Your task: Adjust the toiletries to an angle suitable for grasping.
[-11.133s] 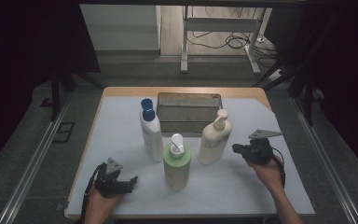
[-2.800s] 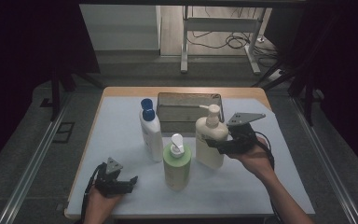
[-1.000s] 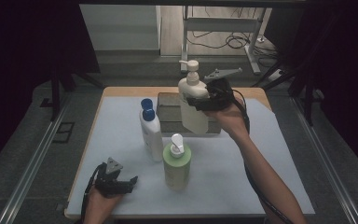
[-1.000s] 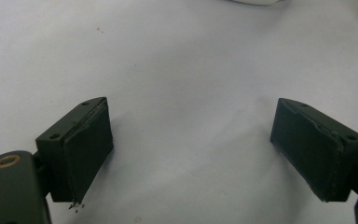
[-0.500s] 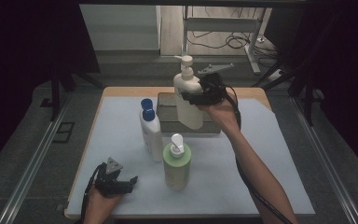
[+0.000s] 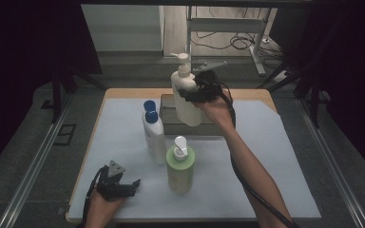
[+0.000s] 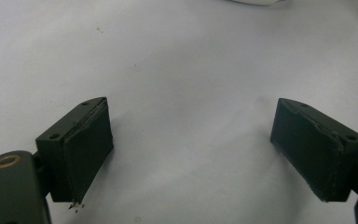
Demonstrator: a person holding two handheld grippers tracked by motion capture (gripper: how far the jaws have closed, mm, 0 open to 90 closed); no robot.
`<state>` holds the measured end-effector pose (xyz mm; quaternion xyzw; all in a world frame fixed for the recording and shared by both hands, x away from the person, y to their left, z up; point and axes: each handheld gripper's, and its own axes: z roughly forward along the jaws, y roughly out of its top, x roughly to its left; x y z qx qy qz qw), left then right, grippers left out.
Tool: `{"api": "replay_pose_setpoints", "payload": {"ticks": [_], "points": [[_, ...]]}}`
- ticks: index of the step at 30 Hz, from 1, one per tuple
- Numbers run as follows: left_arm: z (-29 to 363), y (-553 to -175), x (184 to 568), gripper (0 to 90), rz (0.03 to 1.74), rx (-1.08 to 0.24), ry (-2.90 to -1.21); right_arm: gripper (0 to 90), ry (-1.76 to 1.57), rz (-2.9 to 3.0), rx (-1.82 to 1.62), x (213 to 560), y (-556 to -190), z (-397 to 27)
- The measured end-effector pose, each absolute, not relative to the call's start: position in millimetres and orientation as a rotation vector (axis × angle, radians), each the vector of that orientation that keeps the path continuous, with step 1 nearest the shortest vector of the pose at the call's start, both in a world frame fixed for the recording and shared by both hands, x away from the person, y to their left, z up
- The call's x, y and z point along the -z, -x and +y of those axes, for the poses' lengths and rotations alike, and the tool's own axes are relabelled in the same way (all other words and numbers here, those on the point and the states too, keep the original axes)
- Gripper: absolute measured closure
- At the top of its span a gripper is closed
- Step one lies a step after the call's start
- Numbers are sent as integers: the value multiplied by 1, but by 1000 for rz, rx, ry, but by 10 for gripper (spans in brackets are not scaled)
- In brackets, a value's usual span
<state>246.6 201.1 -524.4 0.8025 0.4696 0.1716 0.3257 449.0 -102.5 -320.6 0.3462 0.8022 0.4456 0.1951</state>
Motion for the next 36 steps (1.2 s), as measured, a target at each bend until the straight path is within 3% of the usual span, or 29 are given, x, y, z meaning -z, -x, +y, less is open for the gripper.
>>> {"api": "replay_pose_setpoints", "payload": {"ticks": [21,36], "points": [[201,-247,524,122,1232,-448,-2101,371,-994,2191,-1247,335,-477,-82],[201,-247,524,121,1234,-447,-2101,370,-984,2180,-1217,368,-488,-69]]}}
